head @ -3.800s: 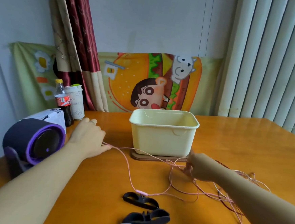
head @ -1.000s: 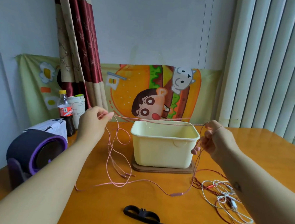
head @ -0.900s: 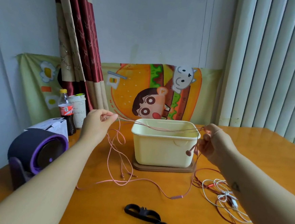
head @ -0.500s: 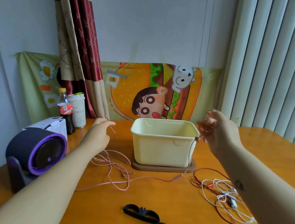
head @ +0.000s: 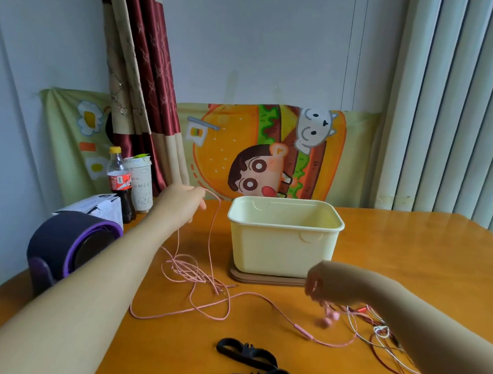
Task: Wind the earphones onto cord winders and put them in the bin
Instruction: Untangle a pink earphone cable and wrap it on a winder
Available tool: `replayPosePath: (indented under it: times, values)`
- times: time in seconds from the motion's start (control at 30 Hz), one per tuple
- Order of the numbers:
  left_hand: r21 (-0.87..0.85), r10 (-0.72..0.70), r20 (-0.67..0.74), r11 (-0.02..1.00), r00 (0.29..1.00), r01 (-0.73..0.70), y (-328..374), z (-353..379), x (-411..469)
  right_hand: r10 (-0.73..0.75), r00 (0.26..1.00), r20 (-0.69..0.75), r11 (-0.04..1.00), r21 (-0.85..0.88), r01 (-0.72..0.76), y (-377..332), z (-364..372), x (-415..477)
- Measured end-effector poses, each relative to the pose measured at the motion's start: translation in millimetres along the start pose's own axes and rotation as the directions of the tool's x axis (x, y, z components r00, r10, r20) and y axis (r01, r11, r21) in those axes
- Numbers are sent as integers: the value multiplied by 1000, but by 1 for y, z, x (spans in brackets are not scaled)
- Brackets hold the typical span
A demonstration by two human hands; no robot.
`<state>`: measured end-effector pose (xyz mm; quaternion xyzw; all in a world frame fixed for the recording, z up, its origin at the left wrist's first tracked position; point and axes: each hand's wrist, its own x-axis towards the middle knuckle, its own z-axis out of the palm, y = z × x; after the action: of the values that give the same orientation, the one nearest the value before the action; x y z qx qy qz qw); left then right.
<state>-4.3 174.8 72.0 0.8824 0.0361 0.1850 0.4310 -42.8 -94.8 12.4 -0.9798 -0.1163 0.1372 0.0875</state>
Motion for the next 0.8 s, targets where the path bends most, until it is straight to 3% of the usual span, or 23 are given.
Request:
replayPosePath:
  times: [0.07,0.17,0.27,0.33,0.43,0.53,0.63,0.7,0.73,0.8]
  values:
    - [-210,-109,41,971,993,115,-9,2,4,8,1000,26,999,-33,-7,1,12,1]
    - [-296,-118,30,947,993,122,-16,-1,4,-13,1000,18,992,-128,15,-1,21,3]
    - [-286,-60,-15,957,998,53,-19,-7,3,-62,988,-139,942,-335,12,-11,11,5]
    - [-320,-59,-17,946,998,50,-19,-8,4,-135,947,-291,936,-352,25,-31,1,7]
    - [-457,-72,27,886,997,76,-12,-6,3,-256,881,-398,966,-136,219,-71,-3,16]
    - [-680,-69,127,720,990,137,5,-2,-4,-379,876,-299,871,205,447,-109,6,25]
    - [-839,-15,225,506,974,202,24,-4,-10,-344,888,-306,785,426,450,-127,13,43]
    - [-889,23,228,413,973,199,36,-6,-12,-217,879,-424,745,511,430,-133,24,55]
    - [-900,32,205,398,978,175,40,-8,-12,-129,840,-526,728,525,441,-135,30,58]
    - [-895,36,144,430,989,115,45,-12,-10,-59,677,-733,752,414,513,-129,46,55]
